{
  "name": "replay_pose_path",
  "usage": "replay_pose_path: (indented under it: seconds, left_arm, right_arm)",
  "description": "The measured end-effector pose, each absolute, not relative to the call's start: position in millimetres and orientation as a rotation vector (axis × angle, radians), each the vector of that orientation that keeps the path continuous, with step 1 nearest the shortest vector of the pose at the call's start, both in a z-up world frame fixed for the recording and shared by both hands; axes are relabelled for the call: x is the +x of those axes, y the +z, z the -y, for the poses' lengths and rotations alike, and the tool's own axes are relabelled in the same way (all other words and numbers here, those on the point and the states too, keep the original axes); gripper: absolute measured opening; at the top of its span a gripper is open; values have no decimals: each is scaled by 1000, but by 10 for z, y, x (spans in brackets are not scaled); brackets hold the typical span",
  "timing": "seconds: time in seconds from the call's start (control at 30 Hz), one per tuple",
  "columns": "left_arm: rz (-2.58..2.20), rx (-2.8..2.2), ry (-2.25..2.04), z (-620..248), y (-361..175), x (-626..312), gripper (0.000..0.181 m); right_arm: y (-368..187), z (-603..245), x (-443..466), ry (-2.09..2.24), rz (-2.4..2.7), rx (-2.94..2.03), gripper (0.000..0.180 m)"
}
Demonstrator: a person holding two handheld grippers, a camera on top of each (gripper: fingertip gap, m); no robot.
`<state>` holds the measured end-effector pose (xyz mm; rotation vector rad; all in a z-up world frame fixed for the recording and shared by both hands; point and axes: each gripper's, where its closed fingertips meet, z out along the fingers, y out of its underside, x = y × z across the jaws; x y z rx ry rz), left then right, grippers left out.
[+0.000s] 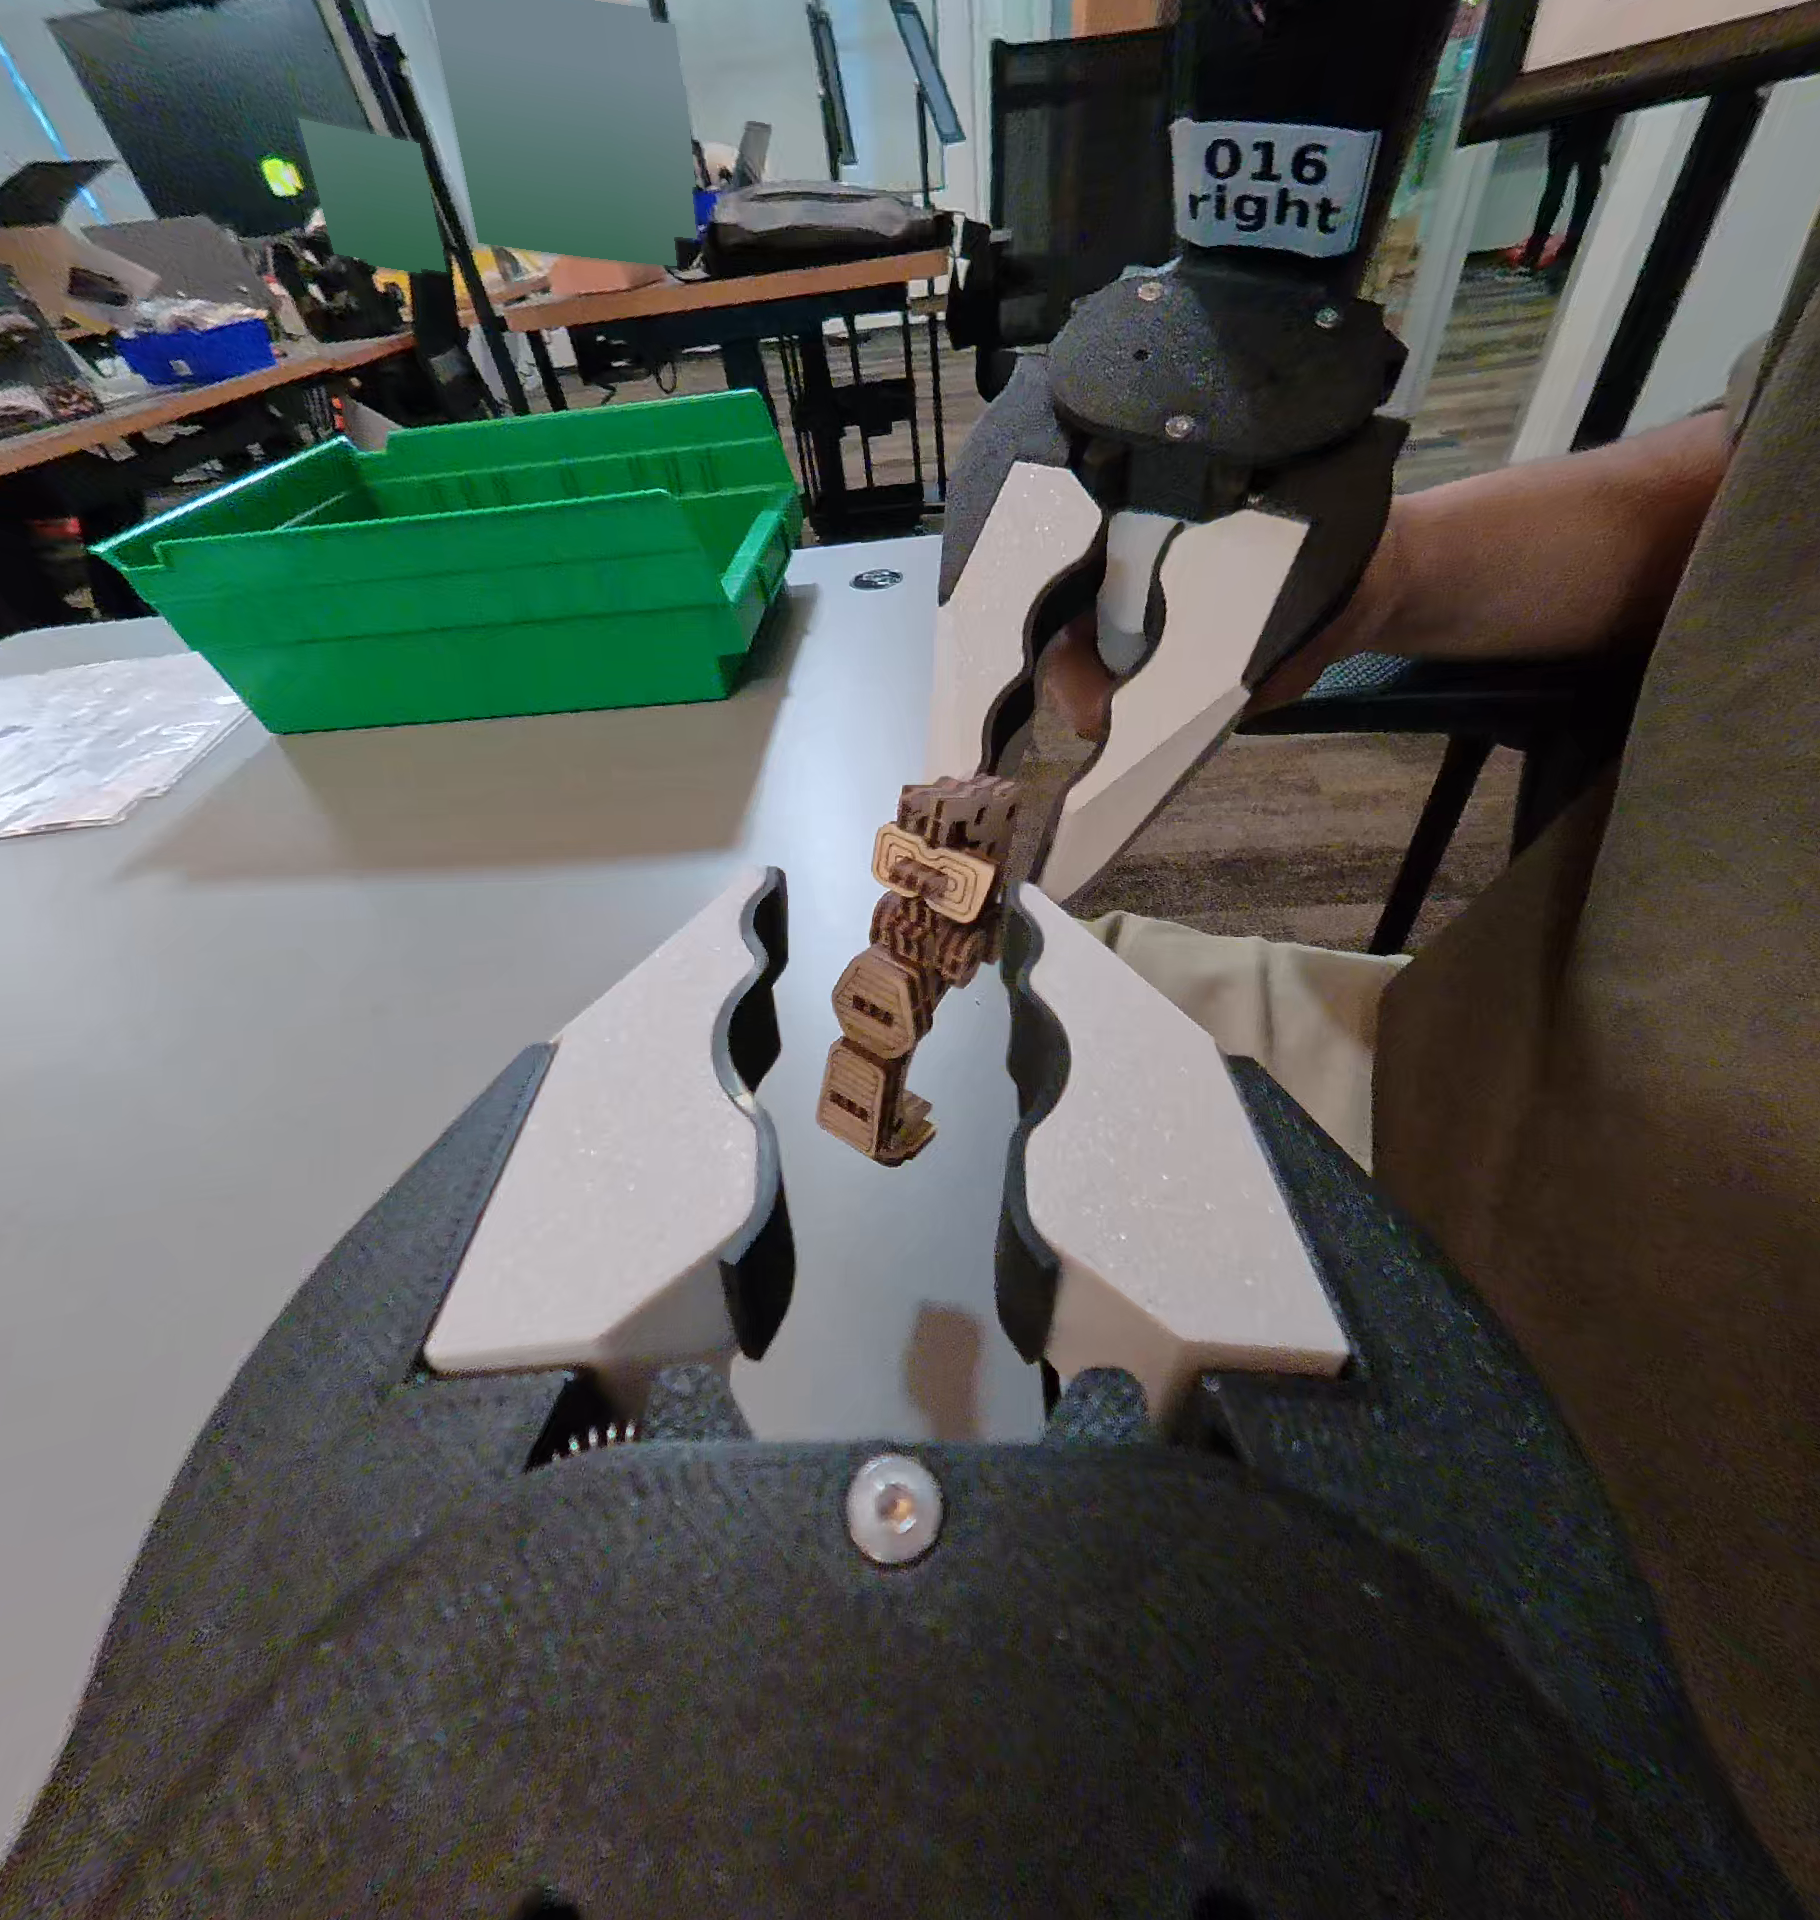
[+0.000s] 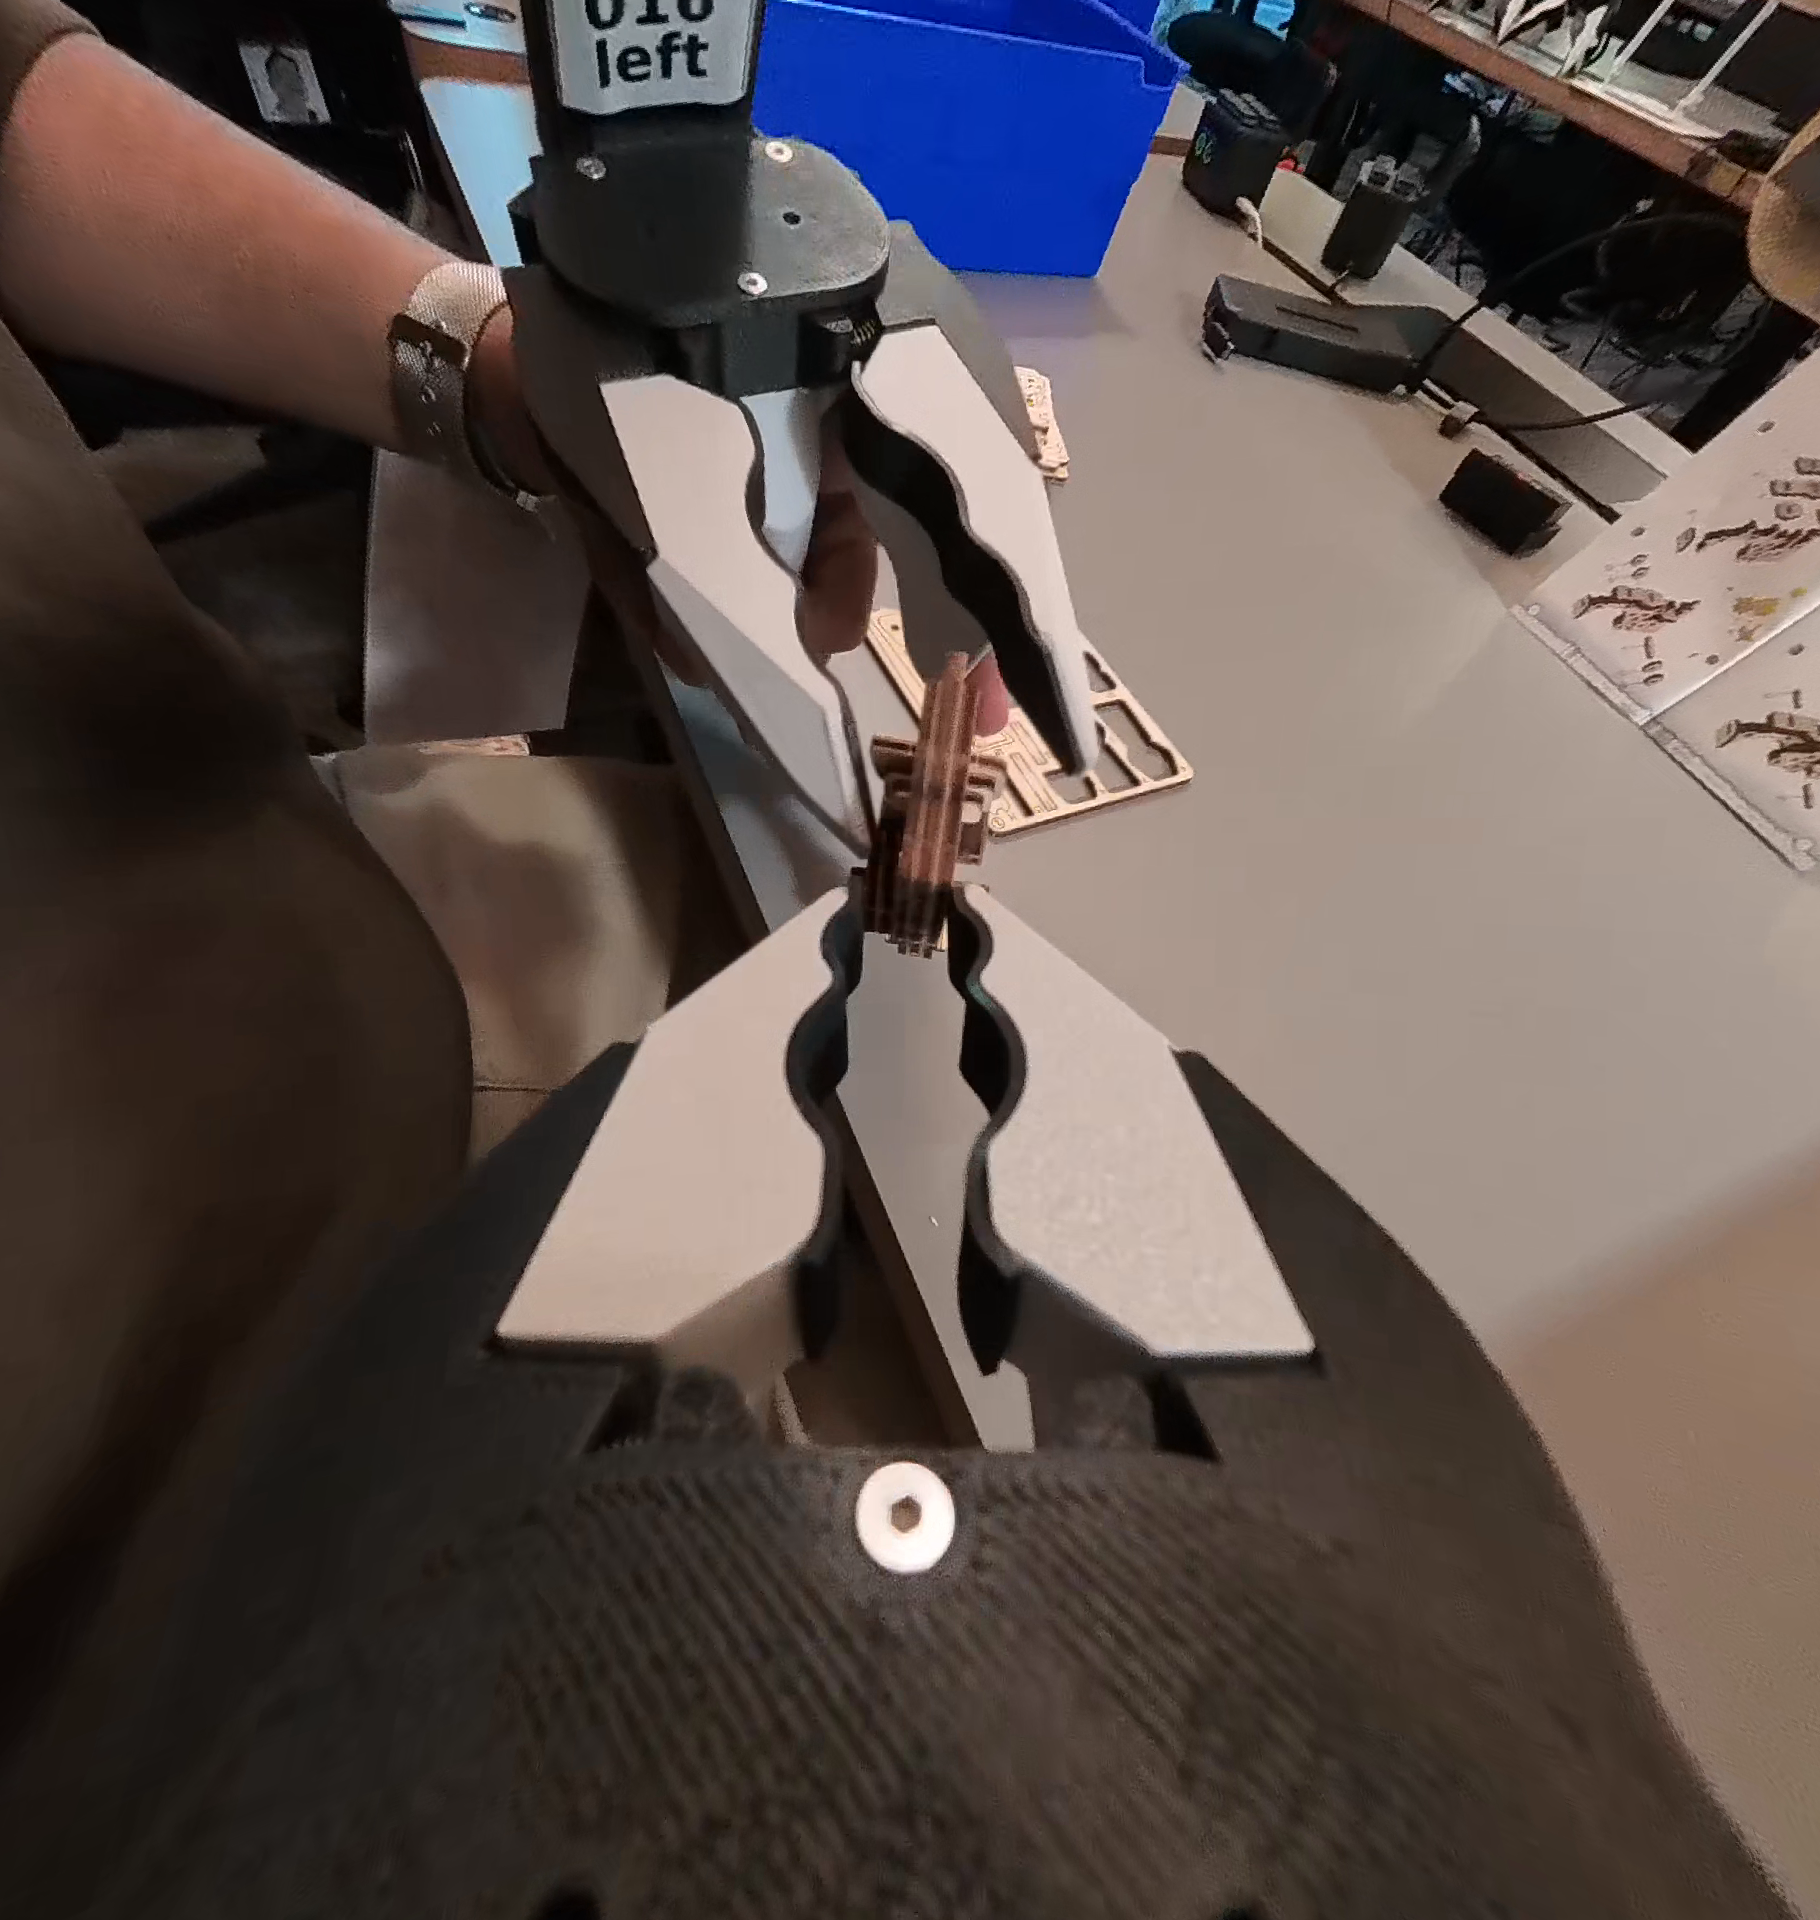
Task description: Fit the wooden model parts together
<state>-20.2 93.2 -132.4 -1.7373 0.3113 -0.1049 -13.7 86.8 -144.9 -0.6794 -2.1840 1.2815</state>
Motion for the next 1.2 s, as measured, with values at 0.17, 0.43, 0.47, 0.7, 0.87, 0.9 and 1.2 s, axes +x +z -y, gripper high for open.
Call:
replay_pose_path:
  seconds: [0.17, 0.43, 0.47, 0.7, 0.87, 0.9, 1.2]
  left_arm:
    - [-322, -1739, -119, -897, -1326, -205, 38]
    - [-338, -1768, -129, -879, -1385, -210, 34]
    - [-340, -1770, -130, -877, -1389, -209, 34]
    - [-361, -1800, -127, -885, -1455, -180, 36]
    - [-354, -1804, -117, -891, -1460, -191, 34]
    - [-355, -1804, -117, -889, -1462, -193, 34]
    - [-341, -1798, -114, -909, -1455, -185, 28]
  right_arm:
    - [-1453, -880, -144, 1242, 2181, -664, 14]
    - [-1471, -871, -126, 1252, 2198, -664, 14]
    - [-1475, -870, -125, 1258, 2201, -669, 14]
    - [-1469, -878, -133, 1311, 2198, -714, 14]
    - [-1475, -862, -129, 1317, 2205, -714, 14]
    - [-1483, -862, -130, 1311, 2208, -714, 14]
    - [-1473, -882, -150, 1324, 2191, -758, 14]
